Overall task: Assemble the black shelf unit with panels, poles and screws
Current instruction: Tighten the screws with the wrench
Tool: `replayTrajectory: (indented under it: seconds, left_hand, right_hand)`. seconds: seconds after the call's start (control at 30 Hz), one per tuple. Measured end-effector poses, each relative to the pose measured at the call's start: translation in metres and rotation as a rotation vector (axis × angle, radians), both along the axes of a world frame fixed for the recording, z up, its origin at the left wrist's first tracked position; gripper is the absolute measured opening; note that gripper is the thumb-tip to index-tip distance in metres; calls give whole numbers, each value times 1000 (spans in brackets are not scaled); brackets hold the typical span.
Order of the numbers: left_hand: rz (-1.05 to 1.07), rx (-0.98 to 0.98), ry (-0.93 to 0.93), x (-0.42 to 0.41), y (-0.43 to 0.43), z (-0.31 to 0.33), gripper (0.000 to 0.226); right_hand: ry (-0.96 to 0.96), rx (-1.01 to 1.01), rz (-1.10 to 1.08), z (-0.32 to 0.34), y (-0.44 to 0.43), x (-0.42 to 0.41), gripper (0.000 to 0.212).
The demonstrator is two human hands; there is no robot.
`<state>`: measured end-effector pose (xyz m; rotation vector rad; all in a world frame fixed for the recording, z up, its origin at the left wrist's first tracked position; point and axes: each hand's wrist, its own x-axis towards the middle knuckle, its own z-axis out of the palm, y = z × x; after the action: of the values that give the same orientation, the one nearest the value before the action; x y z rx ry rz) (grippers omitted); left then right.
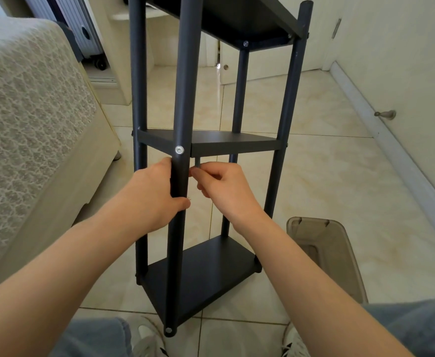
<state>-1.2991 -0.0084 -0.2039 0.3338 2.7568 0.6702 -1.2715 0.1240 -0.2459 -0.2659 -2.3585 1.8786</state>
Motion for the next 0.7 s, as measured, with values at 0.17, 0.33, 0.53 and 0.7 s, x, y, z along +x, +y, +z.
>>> replayTrajectory:
  seconds: [0.17,0.33,0.53,0.7]
  left_hand:
    - [-7,2,-5,-3,-1,-2,59]
    - [-8,34,-7,-5,-2,-4,54]
    - [-12,74,-16,-7,-5,-5,51]
    - [-17,77,-22,-7,-7,-4,54]
  right_hand:
    - [45,18,-7,2,-1,-3,22]
    - [105,51,-47,-6,-5,-7,23]
    - [188,61,-130,-19,-17,-16,20]
    - [270,66,-213,-27,-29,-25,18]
